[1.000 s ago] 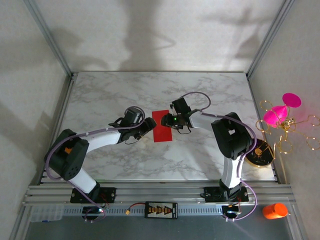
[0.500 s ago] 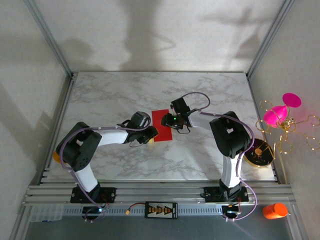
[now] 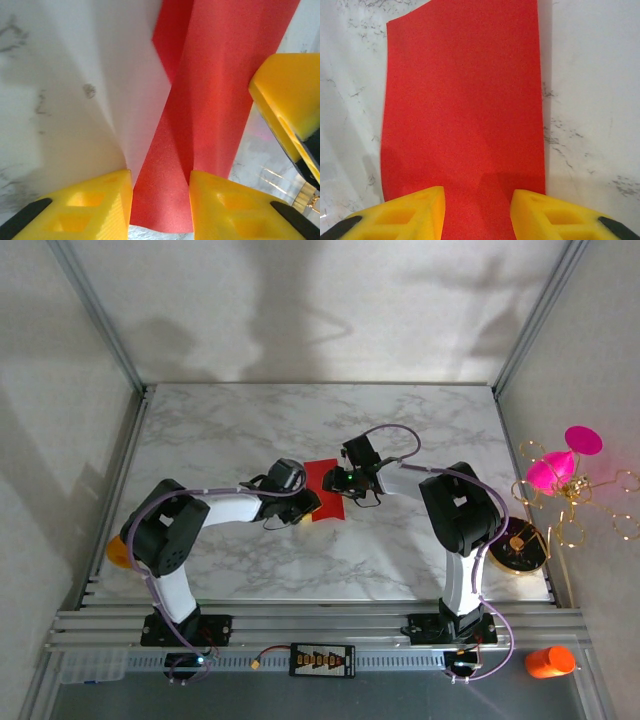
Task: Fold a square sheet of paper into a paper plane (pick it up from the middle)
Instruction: Third fold the triangle at the center of the table.
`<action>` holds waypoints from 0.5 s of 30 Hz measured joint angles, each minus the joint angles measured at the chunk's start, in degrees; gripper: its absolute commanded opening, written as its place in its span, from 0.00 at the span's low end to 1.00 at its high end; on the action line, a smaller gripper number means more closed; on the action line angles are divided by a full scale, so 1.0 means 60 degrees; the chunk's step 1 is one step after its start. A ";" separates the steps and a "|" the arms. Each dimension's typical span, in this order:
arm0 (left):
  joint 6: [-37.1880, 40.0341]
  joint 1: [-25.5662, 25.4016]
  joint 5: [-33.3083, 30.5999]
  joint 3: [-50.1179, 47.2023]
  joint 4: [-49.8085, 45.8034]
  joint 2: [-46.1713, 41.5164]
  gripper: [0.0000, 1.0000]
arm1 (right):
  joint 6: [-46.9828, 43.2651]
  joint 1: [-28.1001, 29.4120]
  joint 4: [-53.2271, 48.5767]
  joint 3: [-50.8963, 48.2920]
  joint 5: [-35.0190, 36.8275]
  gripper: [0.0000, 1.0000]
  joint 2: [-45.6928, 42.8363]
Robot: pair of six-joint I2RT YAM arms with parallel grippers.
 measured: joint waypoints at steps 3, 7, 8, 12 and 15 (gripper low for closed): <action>0.0135 0.0033 0.0317 -0.0022 0.0503 0.0000 0.39 | 0.0000 -0.0004 0.0004 0.0000 -0.0007 0.43 0.0004; 0.0178 0.0237 0.0798 -0.0375 0.1650 -0.0022 0.40 | 0.0000 -0.0022 0.0004 0.0000 -0.0040 0.43 0.0004; 0.0178 0.0328 0.0896 -0.0495 0.1902 -0.0022 0.41 | 0.0000 -0.0022 0.0007 0.0000 -0.0040 0.43 0.0004; 0.0178 0.0721 0.1180 -0.0852 0.2612 -0.0022 0.41 | 0.0004 -0.0022 0.0007 0.0000 -0.0040 0.43 0.0007; 0.0182 0.0889 0.1319 -0.0882 0.2863 -0.0018 0.38 | 0.0033 -0.0022 0.0011 0.0000 -0.0040 0.42 0.0011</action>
